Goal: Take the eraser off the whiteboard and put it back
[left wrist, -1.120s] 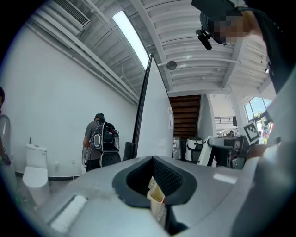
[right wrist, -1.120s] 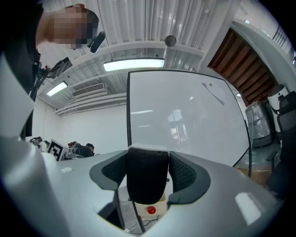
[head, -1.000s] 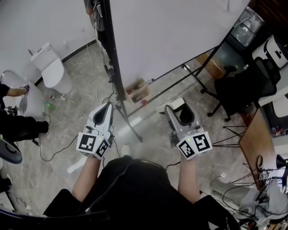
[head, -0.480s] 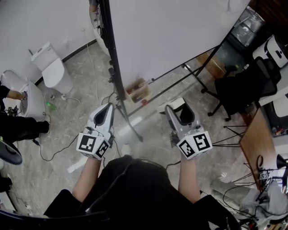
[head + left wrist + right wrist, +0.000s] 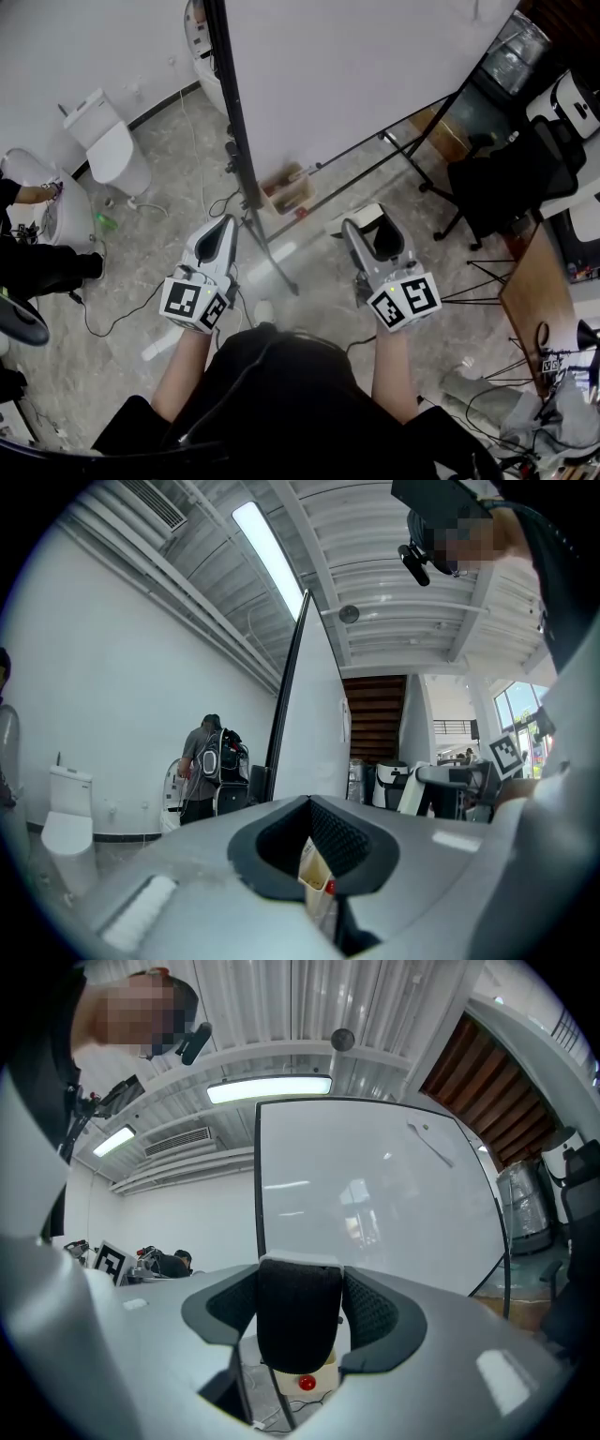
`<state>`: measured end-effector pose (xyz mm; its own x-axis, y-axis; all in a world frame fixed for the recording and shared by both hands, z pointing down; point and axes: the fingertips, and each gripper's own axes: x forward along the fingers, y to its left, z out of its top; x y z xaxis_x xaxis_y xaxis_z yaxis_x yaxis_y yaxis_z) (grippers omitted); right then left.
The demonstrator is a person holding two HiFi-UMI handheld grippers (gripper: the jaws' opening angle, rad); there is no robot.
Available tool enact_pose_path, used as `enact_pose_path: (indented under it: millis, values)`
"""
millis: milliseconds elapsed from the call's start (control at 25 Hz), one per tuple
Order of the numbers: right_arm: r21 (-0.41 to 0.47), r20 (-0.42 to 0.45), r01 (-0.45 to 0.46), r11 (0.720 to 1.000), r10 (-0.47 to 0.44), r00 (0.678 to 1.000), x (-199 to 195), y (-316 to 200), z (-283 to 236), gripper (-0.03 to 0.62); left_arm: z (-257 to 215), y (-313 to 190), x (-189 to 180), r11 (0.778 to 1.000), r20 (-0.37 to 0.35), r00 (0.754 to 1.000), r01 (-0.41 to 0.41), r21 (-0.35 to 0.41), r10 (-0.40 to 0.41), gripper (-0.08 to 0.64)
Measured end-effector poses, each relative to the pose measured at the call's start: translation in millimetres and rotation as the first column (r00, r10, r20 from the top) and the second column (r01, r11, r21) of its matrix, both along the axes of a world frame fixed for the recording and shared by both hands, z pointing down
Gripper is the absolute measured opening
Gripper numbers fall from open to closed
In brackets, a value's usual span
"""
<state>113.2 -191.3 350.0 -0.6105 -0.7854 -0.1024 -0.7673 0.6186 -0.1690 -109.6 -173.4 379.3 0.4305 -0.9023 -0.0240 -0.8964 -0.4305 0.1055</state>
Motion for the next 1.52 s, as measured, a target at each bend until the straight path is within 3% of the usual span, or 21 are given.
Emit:
enact_pose_path:
  millis: [600, 1520]
  values:
    - [-0.010, -0.009, 0.002, 1.000, -0.002, 1.000, -9, -8, 5, 0.279, 5, -5, 1, 1.000, 0.001, 1.000, -0.021, -0.012, 0.021, 0.005]
    - [-0.039, -0.020, 0.033, 0.999, -0.034, 0.999, -56, -52, 28, 0.279, 13, -13, -6, 0.998, -0.008, 0.999, -0.054, -0.026, 0.054, 0.005]
